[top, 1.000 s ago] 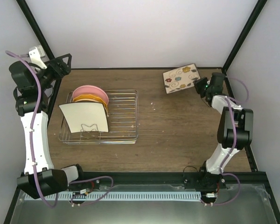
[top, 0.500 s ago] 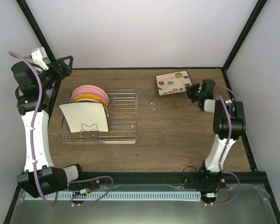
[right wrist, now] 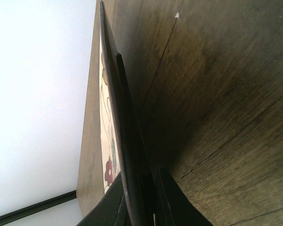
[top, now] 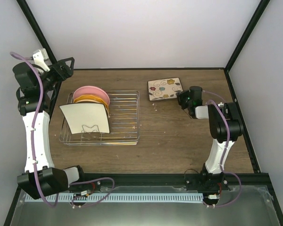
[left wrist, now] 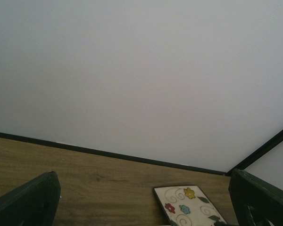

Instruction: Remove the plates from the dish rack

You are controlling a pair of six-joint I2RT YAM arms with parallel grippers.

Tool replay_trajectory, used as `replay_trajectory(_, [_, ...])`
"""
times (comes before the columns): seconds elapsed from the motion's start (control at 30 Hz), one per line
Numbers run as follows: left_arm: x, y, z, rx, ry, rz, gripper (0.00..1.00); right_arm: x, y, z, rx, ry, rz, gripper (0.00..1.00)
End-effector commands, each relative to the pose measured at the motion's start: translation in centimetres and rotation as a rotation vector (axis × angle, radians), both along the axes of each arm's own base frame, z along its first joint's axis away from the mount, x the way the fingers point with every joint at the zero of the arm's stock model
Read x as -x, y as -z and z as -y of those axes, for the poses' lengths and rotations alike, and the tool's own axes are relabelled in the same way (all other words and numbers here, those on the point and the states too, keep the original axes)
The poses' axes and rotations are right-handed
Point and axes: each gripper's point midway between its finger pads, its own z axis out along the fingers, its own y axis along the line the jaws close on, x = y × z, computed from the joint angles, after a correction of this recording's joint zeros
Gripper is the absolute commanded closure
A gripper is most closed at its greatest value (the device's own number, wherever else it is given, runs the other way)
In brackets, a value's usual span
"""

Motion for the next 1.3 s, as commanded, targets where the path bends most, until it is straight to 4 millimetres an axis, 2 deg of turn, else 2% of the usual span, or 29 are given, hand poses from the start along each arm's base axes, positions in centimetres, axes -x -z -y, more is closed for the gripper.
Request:
replay_trajectory(0.0, [0.1,0.2,0.0,-0.009,0.009,0.004,0.00,-1.5,-6.1,0.8,-0.050,0.068,0.187,0.91])
replay_trajectory(0.13, [0.2,0.3,0.2,-0.009,0.017,0.002,0.00,-0.9,-4.3,0.4,-0.072,0.054,0.138,0.56])
replay_trajectory(0.33, [0.3,0.5,0.2,-0.015,0.019,-0.001,0.00,0.3,-1.5,-0.2,-0.110,0.030,0.031,0.27])
replay_trajectory(0.4, [0.4,0.6,0.3,-0.013,0.023,-0.003,0.00,0.8,-1.1,-0.4,-0.111,0.020,-0.010,0.15])
replay_trajectory(0.57, [0.6,0.7,0.5,-0.010,0.028,-0.002,0.00,2.8,-0.2,-1.0,-0.090,-0.009,-0.168,0.09])
replay_trajectory(0.73, [0.9,1.4,0.6,0.001,0.027,-0.010,0.00,6.5,1.9,-0.9,-0.079,-0.016,-0.379,0.06])
replay_trajectory(0.87, [1.0,1.7,0.6,0.005,0.027,-0.014,0.00,8.8,2.3,-0.3,-0.060,0.003,-0.449,0.06])
replay_trajectory(1.03, [1.1,1.6,0.7,0.004,0.029,-0.011,0.00,10.4,0.7,1.1,0.005,0.048,-0.455,0.06])
replay_trajectory(1.1, [1.2,1.5,0.7,-0.002,0.032,-0.006,0.00,9.4,-1.4,1.4,0.075,0.008,-0.373,0.07])
replay_trajectory(1.17, [1.4,1.3,0.7,-0.011,0.033,0.001,0.00,7.0,-5.4,-0.1,0.176,-0.125,-0.183,0.08])
replay_trajectory(1.2, [1.4,1.3,0.7,-0.013,0.031,0.001,0.00,5.6,-8.0,-1.7,0.227,-0.228,-0.052,0.09])
replay_trajectory(1.27, [1.3,1.5,0.7,-0.012,0.033,-0.004,0.00,4.0,-14.2,-6.7,0.336,-0.475,0.248,0.09])
